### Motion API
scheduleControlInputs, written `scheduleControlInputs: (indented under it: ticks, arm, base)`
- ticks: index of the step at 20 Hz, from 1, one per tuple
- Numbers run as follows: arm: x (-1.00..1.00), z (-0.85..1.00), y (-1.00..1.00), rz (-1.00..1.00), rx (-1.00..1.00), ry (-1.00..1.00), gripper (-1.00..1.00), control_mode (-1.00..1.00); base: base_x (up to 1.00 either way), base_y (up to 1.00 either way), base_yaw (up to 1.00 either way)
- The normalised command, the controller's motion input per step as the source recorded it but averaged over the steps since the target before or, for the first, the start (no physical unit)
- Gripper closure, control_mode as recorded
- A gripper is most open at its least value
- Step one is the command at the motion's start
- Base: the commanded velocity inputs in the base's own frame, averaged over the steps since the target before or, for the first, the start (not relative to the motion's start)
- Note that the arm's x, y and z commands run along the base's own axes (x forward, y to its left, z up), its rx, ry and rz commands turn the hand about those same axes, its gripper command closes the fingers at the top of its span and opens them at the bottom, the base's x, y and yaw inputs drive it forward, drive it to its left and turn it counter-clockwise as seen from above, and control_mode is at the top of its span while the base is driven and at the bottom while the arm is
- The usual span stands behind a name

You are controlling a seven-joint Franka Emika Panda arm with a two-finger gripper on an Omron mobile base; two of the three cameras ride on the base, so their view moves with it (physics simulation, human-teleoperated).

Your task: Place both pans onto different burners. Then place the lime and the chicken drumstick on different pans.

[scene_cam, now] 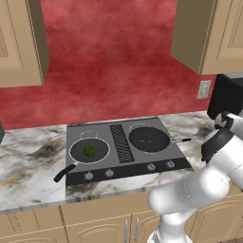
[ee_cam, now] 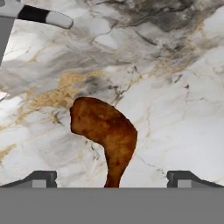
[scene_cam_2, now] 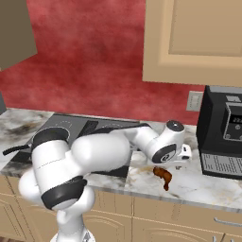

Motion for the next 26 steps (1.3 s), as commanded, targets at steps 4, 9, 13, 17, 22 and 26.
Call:
scheduleControlInputs:
  ticks: [4,9,13,17,22,26]
  arm:
    - [0.00,-0.23,-0.11,0.00,0.00,0.00,-1.00,-1.00]
    - [0.00,-0.21,-0.03,0.00,0.00,0.00,-1.00,-1.00]
    - [0.00,-0.21,0.00,0.00,0.00,0.00,-1.00,-1.00]
    - [0.00,-0.24,0.00,0.00,0.00,0.00,-1.00,-1.00]
    - [0.00,-0.25,0.00,0.00,0.00,0.00,-1.00,-1.00]
    - [0.05,-0.23,0.00,0.00,0.00,0.00,-1.00,-1.00]
  base:
    - [0.00,0.00,0.00]
    - [0.00,0.00,0.00]
    - [0.00,0.00,0.00]
    - [0.00,0.00,0.00]
    - [0.00,0.00,0.00]
    - [0.00,0.00,0.00]
